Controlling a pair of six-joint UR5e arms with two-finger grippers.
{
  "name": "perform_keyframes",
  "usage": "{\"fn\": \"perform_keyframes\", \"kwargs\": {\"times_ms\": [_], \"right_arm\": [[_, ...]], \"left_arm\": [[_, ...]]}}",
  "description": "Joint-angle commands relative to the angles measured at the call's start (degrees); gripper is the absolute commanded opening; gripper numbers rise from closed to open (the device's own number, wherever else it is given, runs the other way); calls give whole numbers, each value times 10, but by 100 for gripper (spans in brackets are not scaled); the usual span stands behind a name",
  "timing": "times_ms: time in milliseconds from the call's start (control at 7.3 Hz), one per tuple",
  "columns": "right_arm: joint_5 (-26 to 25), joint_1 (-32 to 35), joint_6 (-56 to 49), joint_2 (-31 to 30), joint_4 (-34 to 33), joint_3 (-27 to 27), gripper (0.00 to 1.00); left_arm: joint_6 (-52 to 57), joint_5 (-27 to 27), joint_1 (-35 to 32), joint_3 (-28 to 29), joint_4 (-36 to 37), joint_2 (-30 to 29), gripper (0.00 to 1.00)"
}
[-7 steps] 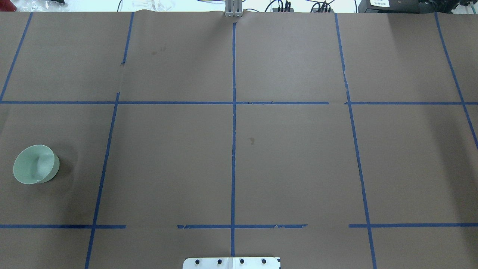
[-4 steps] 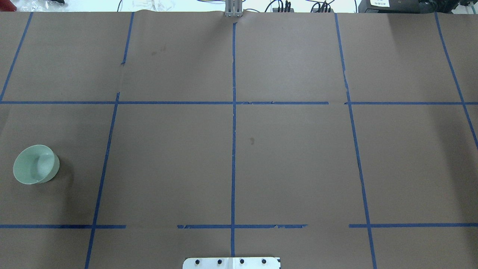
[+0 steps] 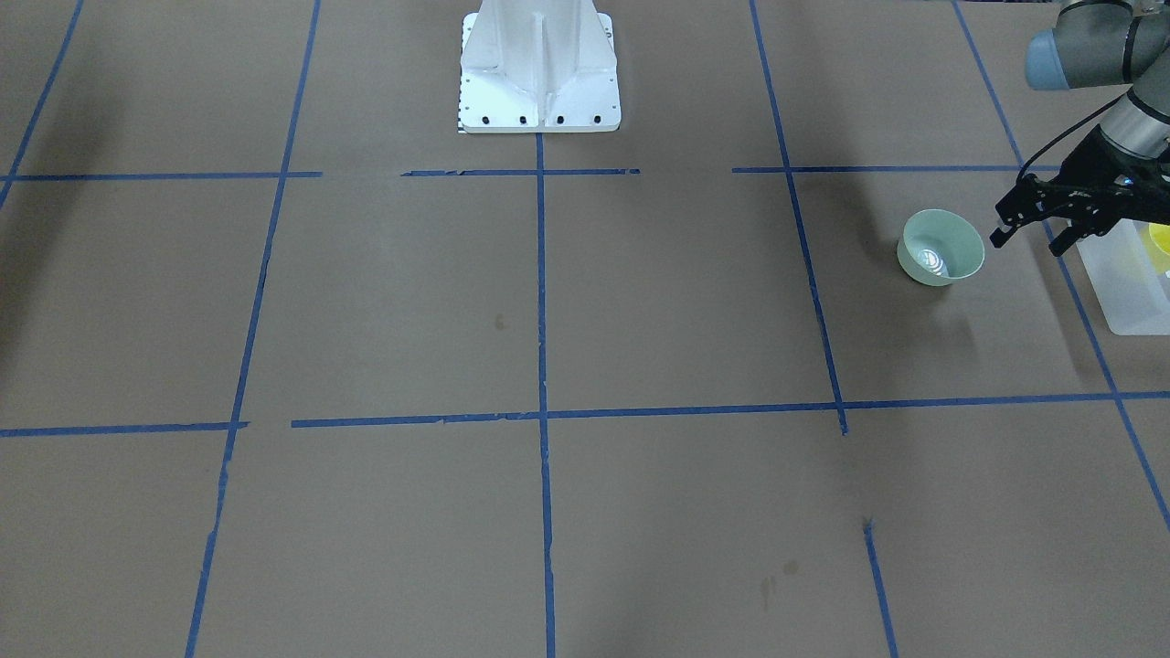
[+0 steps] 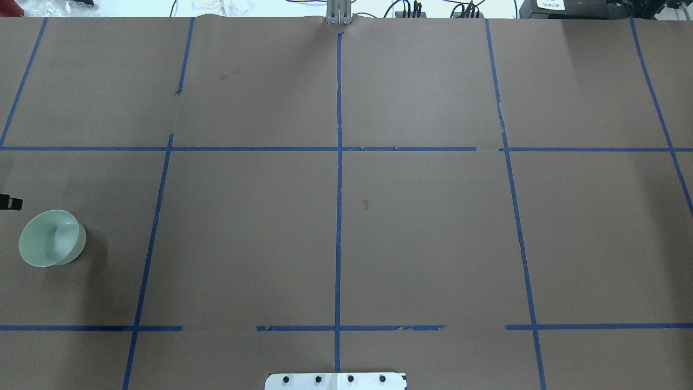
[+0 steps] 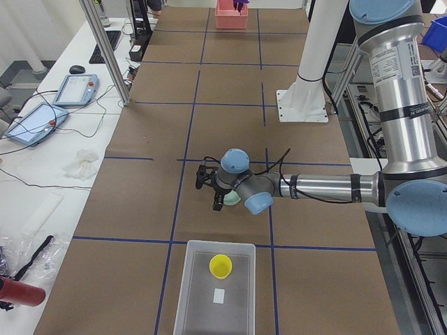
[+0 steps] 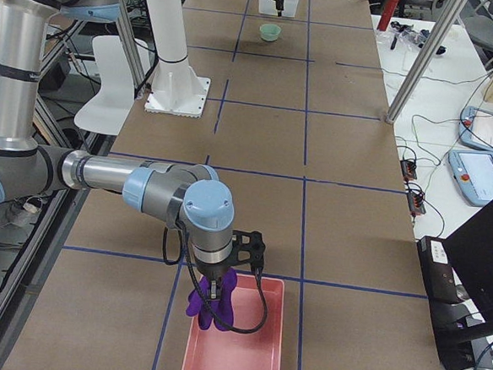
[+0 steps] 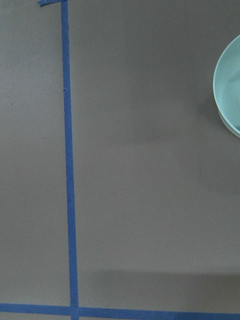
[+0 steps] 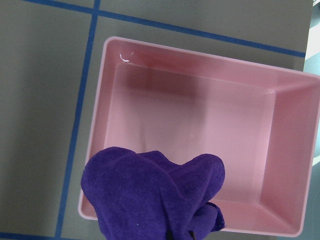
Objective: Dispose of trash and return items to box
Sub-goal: 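Drop the purple cloth into the pink bin while the left gripper grasps the green bowl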
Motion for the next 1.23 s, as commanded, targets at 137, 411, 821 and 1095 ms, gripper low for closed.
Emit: {"fn": "perform_keyframes", "kwargs": {"times_ms": [137,411,821,1095], "right_arm": [[-10,5,-29,57,132,-158,0],[-10,7,-29,84,143,-204,0],[-3,8,-22,79,143,-201,100],[6,14,-22,87,144,-193,100]], "left_arm": [[-1,10,8,2,-1,0,97],[-2,28,30,4,-1,5,94],[-7,29,61,8,-1,5,89],[-23,29,88,11,-1,5,85]]}}
